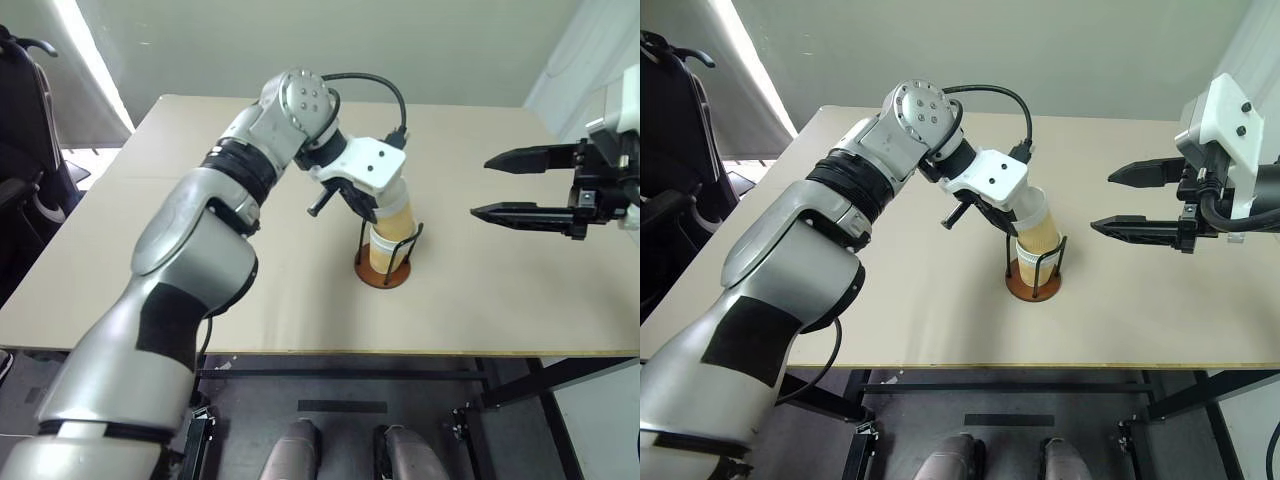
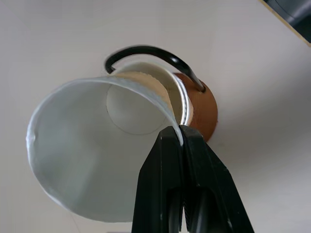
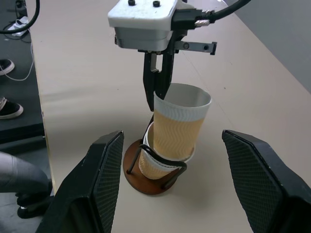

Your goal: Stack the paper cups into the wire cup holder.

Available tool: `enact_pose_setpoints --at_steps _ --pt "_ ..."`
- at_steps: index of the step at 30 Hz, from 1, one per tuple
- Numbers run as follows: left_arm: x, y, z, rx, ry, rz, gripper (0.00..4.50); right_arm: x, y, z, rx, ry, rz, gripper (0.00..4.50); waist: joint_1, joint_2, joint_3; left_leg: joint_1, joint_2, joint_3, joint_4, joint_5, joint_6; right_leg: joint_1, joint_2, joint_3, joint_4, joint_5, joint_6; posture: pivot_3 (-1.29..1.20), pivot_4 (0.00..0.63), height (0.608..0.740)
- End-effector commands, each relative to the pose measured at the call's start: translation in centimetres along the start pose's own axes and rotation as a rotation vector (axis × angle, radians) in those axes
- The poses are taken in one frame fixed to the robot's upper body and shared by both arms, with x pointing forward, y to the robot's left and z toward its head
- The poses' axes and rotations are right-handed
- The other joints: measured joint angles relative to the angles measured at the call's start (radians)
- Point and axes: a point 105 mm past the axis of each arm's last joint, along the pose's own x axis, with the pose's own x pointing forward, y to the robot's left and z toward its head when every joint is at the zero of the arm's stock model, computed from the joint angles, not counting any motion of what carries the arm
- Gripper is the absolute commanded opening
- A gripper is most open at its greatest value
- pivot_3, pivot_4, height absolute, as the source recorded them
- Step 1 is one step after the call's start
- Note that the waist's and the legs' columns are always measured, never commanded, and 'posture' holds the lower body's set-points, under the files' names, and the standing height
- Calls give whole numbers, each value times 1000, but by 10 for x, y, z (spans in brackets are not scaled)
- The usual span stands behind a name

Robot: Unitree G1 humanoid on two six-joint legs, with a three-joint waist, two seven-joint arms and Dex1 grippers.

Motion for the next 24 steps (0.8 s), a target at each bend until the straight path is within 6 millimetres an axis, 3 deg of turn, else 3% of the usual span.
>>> enact_pose_setpoints --at_steps 1,6,15,19,22,24 --pt "-18 6 9 55 31 5 58 -10 -3 10 -44 -16 -45 3263 0 0 0 0 0 0 0 0 0 0 0 0 0 0 0 0 150 740" --pt "-18 9 12 43 18 14 1285 -10 -4 9 -46 -12 -44 3263 0 0 0 0 0 1 0 0 1 0 0 0 0 0 1 0 150 740" --pt "-17 20 31 41 -112 76 4473 -9 -3 8 -48 -11 -38 3263 3 0 0 0 -2 2 1 -1 1 0 -1 0 0 -1 2 0 150 740" --pt "-30 32 39 -24 -241 198 4473 -5 -6 4 -33 -19 -40 3263 3 0 0 0 -2 3 2 -1 2 0 -2 0 0 -1 3 0 150 740" --pt "-42 39 35 -138 -329 311 4473 -1 -11 0 11 -37 -50 3263 0 0 0 1 -2 4 1 -1 2 0 -2 1 0 -2 4 0 150 740" --pt "-55 40 17 -253 -378 421 4473 5 -16 -9 46 -44 -54 3263 -2 0 0 1 -2 6 1 0 3 0 -1 2 0 -2 4 0 150 740"
